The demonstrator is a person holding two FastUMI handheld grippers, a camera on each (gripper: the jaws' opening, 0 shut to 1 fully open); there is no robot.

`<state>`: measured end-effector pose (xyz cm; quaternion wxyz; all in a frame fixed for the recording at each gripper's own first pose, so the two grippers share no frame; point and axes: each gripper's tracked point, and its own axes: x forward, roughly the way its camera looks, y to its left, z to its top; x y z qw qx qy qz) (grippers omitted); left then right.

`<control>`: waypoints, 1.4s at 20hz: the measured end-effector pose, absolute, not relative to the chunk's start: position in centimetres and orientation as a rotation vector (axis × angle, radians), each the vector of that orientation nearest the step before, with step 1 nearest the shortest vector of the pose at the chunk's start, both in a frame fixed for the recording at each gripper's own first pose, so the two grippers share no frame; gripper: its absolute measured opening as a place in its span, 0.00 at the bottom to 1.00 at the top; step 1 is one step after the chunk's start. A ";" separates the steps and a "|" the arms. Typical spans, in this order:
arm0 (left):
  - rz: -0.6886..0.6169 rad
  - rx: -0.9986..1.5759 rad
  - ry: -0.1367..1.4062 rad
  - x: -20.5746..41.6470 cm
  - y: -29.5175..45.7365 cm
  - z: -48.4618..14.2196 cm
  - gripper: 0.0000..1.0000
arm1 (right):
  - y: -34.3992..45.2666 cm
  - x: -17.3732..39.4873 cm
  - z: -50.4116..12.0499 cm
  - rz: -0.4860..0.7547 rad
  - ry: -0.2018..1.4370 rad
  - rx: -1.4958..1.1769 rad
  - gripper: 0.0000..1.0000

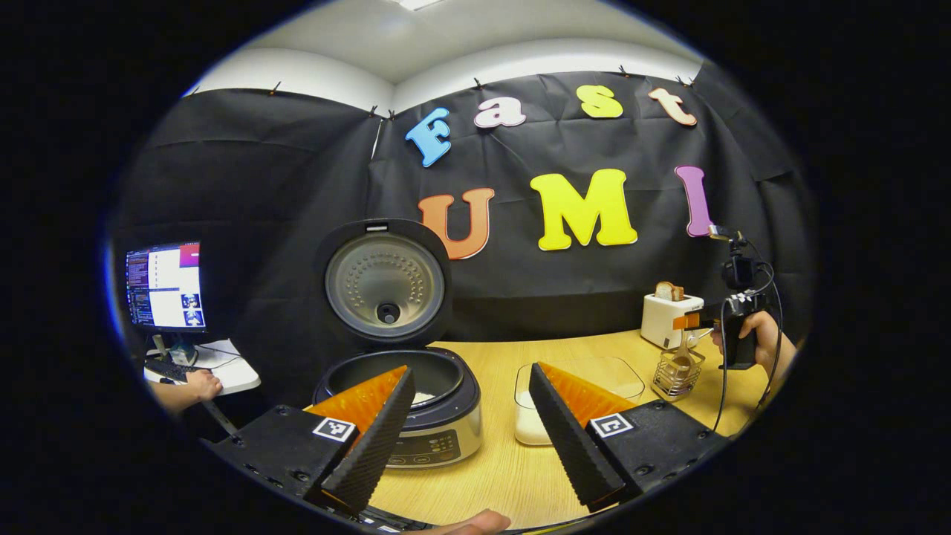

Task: Close the left gripper, press the button to open the rice cooker; take a wooden spoon from the chopstick holder with the right hand, scoop a spoonful of rice and pour it into the rice cooker, then put the wooden spoon back into the chopstick holder.

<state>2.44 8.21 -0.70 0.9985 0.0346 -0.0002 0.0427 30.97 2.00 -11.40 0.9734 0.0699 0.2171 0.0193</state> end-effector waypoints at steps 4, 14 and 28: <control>0.072 0.046 0.014 2.6 8.5 -1.1 0.98 | 1.9 33.5 -13.5 0.016 0.541 0.136 0.87; 0.081 0.051 0.021 2.6 9.3 -1.2 0.99 | 3.0 32.7 -13.0 0.035 0.600 0.181 0.28; 0.076 0.071 -0.009 0.3 10.4 0.8 0.95 | 6.6 26.6 -3.8 0.038 0.497 -0.039 0.19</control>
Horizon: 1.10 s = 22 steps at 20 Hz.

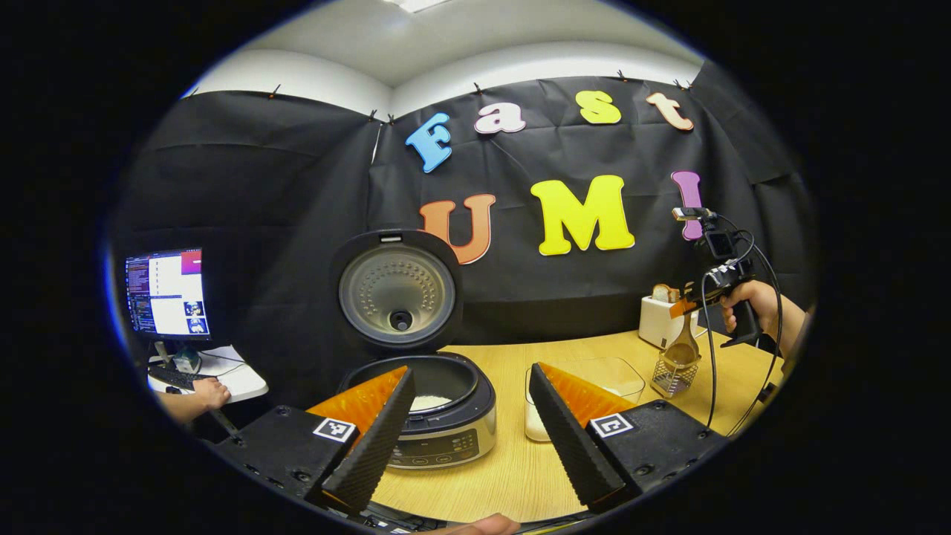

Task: Close the left gripper, press the button to open the rice cooker; take a wooden spoon from the chopstick holder with the right hand, scoop a spoonful of rice and pour it into the rice cooker, then put the wooden spoon back into the chopstick holder.

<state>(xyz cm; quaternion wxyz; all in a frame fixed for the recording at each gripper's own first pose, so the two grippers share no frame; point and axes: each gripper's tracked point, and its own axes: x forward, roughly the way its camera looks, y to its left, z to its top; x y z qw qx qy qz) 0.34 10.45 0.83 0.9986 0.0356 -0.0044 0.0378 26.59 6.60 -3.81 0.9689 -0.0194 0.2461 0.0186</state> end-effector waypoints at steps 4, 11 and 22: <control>0.084 0.038 -0.006 0.0 12.0 0.9 0.98 | 8.5 25.6 0.6 0.004 0.408 -0.091 0.18; 0.203 0.007 -0.010 -1.1 17.1 1.2 0.99 | 16.5 24.3 4.9 0.064 0.311 -0.127 0.18; 0.145 0.026 0.004 -0.8 16.1 0.7 0.98 | 28.6 23.9 -3.8 0.095 0.362 -0.178 0.18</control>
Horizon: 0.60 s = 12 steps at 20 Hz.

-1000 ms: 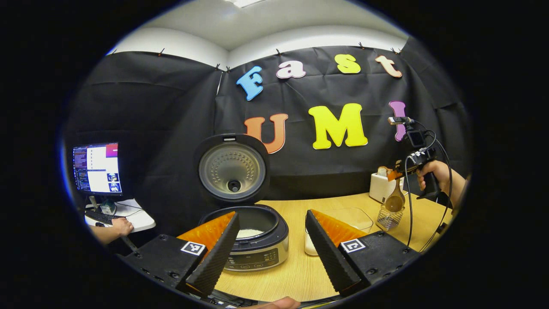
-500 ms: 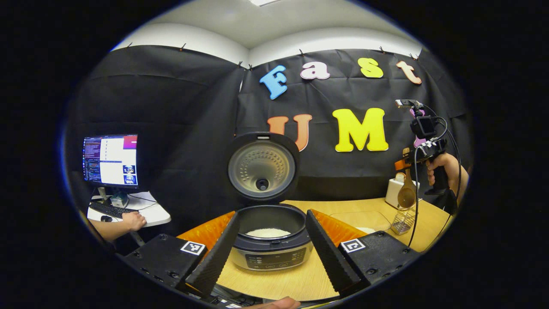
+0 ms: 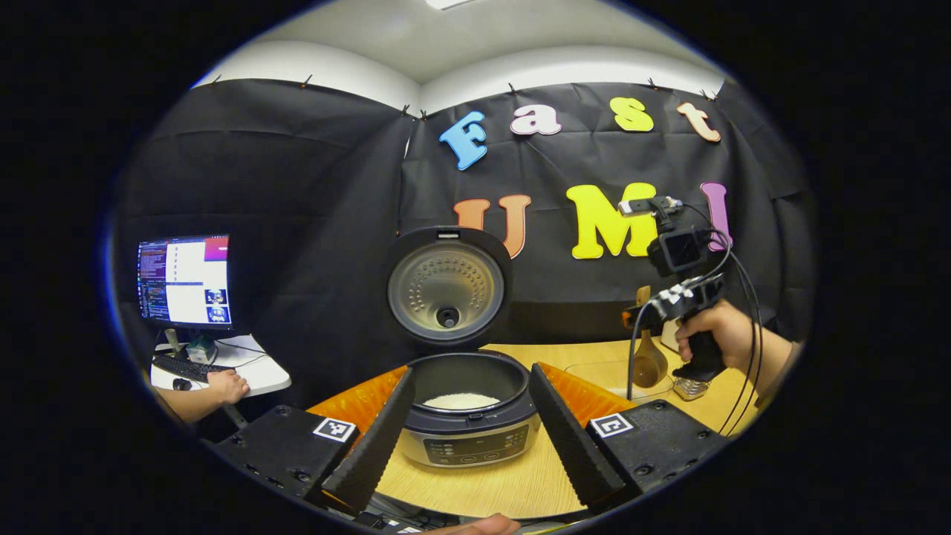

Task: Close the left gripper, press the button to open the rice cooker; take a wooden spoon from the chopstick holder with the right hand, scoop a spoonful of rice and pour it into the rice cooker, then put the wooden spoon back into the chopstick holder.

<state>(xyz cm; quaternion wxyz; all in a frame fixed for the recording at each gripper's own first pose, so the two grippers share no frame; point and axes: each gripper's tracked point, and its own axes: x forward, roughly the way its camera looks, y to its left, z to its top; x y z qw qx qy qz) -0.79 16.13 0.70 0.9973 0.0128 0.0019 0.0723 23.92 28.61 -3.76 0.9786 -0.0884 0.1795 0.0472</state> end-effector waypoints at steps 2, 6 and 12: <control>0.148 0.024 0.006 -0.8 16.4 0.6 0.98 | 28.0 24.6 -5.8 0.013 0.353 -0.141 0.19; 0.154 0.020 0.020 -0.5 16.7 0.2 0.98 | 27.9 25.3 -6.1 -0.101 0.270 -0.134 0.17; 0.166 0.007 0.037 -0.2 17.0 -0.3 0.98 | 27.2 25.4 -6.0 -0.225 0.236 -0.090 0.18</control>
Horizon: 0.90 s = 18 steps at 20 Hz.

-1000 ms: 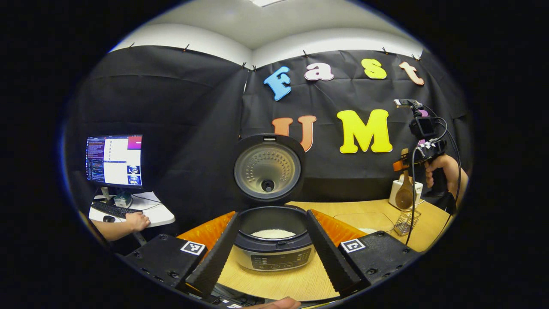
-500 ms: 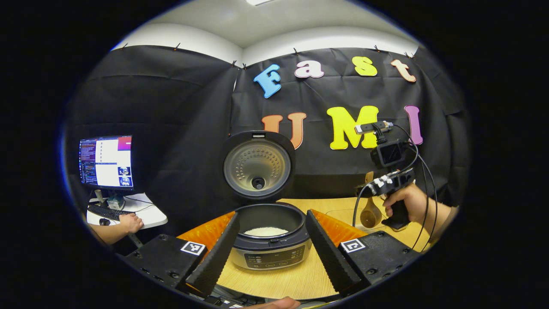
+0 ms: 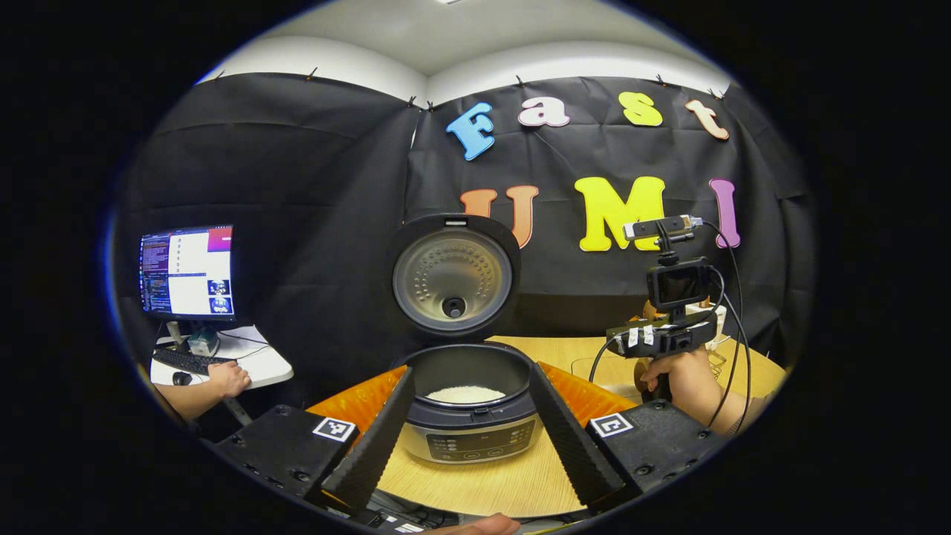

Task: Close the left gripper, press the button to open the rice cooker; take a wooden spoon from the chopstick holder with the right hand, scoop a spoonful of rice and pour it into the rice cooker, then put the wooden spoon back into the chopstick holder.

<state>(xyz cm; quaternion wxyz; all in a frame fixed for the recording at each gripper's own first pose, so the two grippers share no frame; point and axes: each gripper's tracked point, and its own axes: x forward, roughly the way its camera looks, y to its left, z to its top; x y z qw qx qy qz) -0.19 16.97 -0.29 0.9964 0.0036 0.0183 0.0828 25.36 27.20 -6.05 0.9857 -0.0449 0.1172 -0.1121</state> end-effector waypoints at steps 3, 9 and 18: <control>0.162 -0.001 0.037 -0.2 17.3 -0.4 0.98 | 27.3 25.5 -7.9 -0.252 0.346 -0.062 0.18; 0.178 -0.034 0.050 -0.3 18.7 -0.9 0.98 | 27.3 26.5 -9.9 -0.269 0.498 -0.016 0.18; 0.173 -0.064 0.069 -0.4 19.4 -1.3 0.99 | 34.5 25.9 -11.9 -0.145 0.662 0.087 0.18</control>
